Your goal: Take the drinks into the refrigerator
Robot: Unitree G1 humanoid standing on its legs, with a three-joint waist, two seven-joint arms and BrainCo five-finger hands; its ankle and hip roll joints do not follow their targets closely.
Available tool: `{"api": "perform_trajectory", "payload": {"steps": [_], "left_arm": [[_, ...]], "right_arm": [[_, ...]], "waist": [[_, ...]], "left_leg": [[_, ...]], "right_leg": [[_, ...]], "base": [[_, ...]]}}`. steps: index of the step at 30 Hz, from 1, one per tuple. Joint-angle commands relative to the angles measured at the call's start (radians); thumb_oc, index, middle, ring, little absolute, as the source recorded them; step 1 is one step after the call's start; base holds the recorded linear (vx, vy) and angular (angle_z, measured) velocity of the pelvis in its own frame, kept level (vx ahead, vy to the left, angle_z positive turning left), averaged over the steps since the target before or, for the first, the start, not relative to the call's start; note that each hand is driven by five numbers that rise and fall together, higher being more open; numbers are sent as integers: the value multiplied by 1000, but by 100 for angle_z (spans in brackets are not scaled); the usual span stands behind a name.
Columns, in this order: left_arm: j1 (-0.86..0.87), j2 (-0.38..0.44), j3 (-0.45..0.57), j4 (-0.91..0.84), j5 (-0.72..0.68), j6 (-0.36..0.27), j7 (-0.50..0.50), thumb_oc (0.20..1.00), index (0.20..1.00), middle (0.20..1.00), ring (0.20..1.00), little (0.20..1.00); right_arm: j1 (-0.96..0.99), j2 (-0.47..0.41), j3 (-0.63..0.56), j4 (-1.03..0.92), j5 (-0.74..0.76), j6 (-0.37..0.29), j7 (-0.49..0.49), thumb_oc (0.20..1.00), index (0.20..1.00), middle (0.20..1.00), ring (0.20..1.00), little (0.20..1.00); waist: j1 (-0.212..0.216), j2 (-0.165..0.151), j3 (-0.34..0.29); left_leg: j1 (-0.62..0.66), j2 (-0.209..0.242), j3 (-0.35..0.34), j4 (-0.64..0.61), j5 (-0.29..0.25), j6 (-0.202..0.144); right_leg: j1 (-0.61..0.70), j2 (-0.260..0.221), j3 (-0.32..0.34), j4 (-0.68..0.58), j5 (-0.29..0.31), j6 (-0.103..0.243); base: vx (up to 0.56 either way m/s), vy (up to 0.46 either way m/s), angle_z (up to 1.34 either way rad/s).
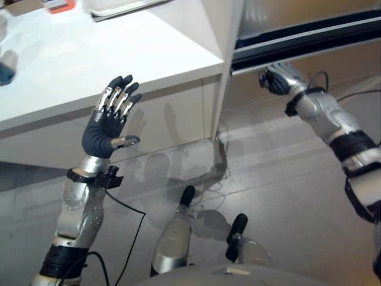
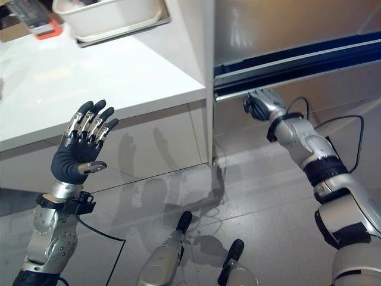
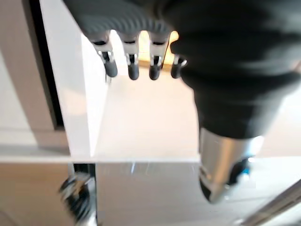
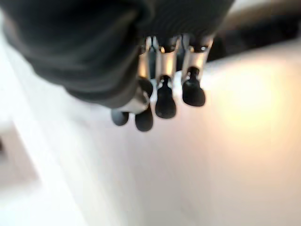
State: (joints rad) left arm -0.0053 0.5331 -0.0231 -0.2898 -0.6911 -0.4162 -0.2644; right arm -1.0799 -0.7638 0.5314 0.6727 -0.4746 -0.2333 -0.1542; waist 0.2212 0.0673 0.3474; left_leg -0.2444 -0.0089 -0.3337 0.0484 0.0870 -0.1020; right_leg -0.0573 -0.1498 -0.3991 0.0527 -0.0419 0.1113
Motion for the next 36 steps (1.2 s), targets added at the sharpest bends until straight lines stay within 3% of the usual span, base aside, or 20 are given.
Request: {"api": "perform_trajectory", "payload": {"steps": [1,7,21,27,28,30,31,32,33,36], "left_arm": [[-34,66,-12,-54,-27,-48,1,1000,1000,1000,1000,1000],[-23,57,-1,-52,-10,-53,11,1000,1000,1000,1000,1000],[-16,53,2,-54,8,-55,28,1000,1000,1000,1000,1000],[-7,28,4,-51,23,-54,35,1000,1000,1000,1000,1000],[-2,21,6,-51,28,-55,36,1000,1000,1000,1000,1000],[10,2,6,-50,43,-55,41,1000,1000,1000,1000,1000],[10,2,5,-50,43,-55,41,1000,1000,1000,1000,1000],[18,-15,2,-48,45,-59,39,1000,1000,1000,1000,1000],[18,-15,1,-48,45,-59,39,1000,1000,1000,1000,1000],[44,-21,30,-49,80,-76,46,1000,1000,1000,1000,1000]], "right_arm": [[-125,10,29,-101,39,-19,-74,200,200,200,200,200],[-83,-2,14,-189,29,-35,-59,200,200,200,200,200],[30,-5,-31,-188,74,-45,-46,200,200,200,200,200],[222,25,-126,-251,92,-58,-52,200,200,200,200,200],[283,43,-156,-269,96,-65,-54,398,398,398,398,398],[414,72,-217,-311,92,-74,-59,1000,1000,1000,1000,1000],[415,72,-218,-312,92,-74,-59,1000,1000,1000,1000,1000],[551,107,-288,-340,106,-93,-77,1000,1000,1000,1000,1000],[552,107,-289,-341,106,-92,-77,1000,1000,1000,1000,1000],[813,121,-390,-411,100,-130,-74,1000,1000,1000,1000,1000]], "waist": [[30,-69,-24],[27,-69,-27],[-8,-58,-33],[-34,-50,-35],[-39,-48,-37],[-54,-46,-41],[-53,-47,-42],[-71,-46,-44],[-70,-46,-44],[-109,-47,-54]], "left_leg": [[81,-98,56,-14,-86,123],[83,-101,67,-16,-89,131],[92,-96,95,-11,-93,134],[97,-95,104,-6,-96,134],[98,-95,105,-4,-97,134],[103,-95,104,-1,-100,135],[103,-95,104,-1,-100,135],[107,-96,100,-1,-101,135],[107,-96,100,-1,-101,135],[112,-96,99,-2,-100,137]], "right_leg": [[-79,-8,3,111,-46,-54],[-80,-11,10,109,-39,-52],[-77,-7,40,101,-33,-55],[-66,-6,42,91,-28,-54],[-64,-6,42,91,-28,-54],[-57,-5,41,90,-29,-54],[-58,-5,41,90,-29,-54],[-50,-7,35,89,-31,-52],[-50,-7,35,89,-31,-52],[-46,-8,36,85,-27,-48]], "base": [[3,32,23],[-11,28,1],[-22,10,-4],[-14,6,-2],[0,0,0],[0,0,0],[0,0,0],[0,0,0],[-5,31,6],[0,20,4]]}}
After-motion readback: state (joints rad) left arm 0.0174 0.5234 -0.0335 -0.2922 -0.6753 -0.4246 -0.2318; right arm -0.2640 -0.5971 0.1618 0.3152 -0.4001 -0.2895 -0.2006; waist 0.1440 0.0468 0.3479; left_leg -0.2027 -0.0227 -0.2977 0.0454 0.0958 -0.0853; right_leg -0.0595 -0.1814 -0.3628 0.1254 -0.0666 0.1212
